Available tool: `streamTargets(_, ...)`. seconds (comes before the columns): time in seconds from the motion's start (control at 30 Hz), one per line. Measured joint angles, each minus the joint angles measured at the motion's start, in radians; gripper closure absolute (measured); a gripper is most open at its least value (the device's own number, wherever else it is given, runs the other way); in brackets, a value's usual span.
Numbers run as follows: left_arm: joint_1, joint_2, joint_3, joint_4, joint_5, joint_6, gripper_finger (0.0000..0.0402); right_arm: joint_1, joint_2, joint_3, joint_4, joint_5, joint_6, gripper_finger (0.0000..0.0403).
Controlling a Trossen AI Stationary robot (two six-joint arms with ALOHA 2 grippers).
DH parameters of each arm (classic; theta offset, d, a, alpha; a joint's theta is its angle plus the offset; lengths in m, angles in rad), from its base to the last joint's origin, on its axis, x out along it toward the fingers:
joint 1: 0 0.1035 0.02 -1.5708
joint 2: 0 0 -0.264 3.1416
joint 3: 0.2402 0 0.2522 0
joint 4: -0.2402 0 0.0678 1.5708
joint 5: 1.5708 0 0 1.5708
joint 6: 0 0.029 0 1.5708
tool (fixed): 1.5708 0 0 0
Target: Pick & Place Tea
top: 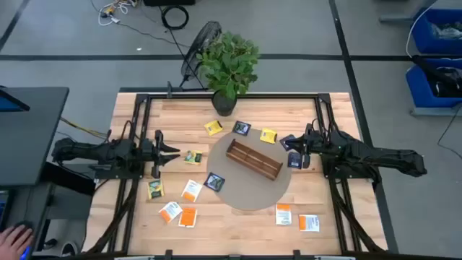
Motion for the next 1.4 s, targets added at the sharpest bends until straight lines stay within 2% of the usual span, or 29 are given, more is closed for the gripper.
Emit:
streamTargets(1.13, 0.000, 0.000, 0.000, 0.023, -0.002, -0.025, 0.0315, 0.000, 0.000, 0.000, 0.001, 0.002, 0.023, 0.0366)
streamTargets(1.27, 0.000, 0.000, 0.000, 0.023, -0.002, -0.027, 0.0315, 0.000, 0.000, 0.000, 0.011, 0.072, -0.010, 0.0366)
streamTargets(1.4, 0.000, 0.000, 0.000, 0.023, -0.002, -0.026, 0.0315, 0.000, 0.000, 0.000, 0.020, 0.077, 0.103, 0.0366)
